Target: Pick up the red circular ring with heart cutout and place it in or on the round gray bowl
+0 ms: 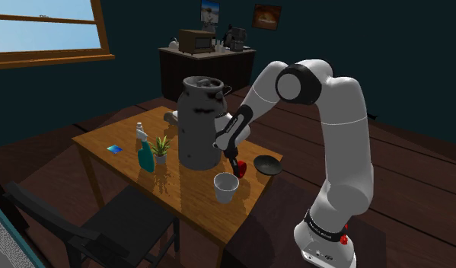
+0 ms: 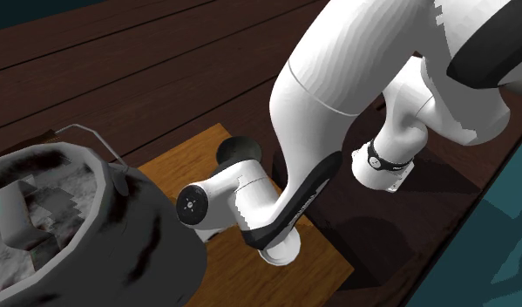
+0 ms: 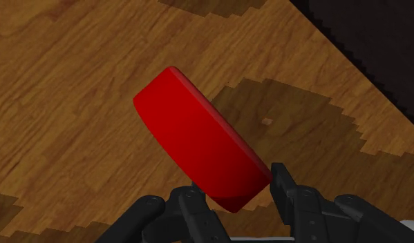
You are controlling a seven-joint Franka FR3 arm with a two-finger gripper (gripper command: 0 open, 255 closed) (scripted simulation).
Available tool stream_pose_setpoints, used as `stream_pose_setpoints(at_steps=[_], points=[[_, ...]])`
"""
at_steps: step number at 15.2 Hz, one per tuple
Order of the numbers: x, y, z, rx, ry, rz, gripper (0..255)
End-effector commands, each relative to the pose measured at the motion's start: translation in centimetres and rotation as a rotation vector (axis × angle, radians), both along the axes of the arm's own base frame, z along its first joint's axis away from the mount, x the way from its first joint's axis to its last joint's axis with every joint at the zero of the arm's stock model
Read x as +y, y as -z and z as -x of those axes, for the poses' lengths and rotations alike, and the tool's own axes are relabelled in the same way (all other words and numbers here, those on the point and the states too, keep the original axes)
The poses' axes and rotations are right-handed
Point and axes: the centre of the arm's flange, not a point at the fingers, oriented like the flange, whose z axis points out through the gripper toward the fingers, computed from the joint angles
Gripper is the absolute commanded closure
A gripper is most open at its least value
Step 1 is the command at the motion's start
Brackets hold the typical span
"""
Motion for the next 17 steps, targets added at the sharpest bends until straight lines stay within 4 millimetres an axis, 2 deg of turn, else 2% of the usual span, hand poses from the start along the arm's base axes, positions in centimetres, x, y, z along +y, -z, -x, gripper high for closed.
stream_pose_setpoints(at_steps=[1, 17], points=[[0.0, -0.9, 0.0, 0.0, 0.0, 0.0, 255], [0.0, -9.4, 0.0, 0.0, 0.0, 0.0, 255]])
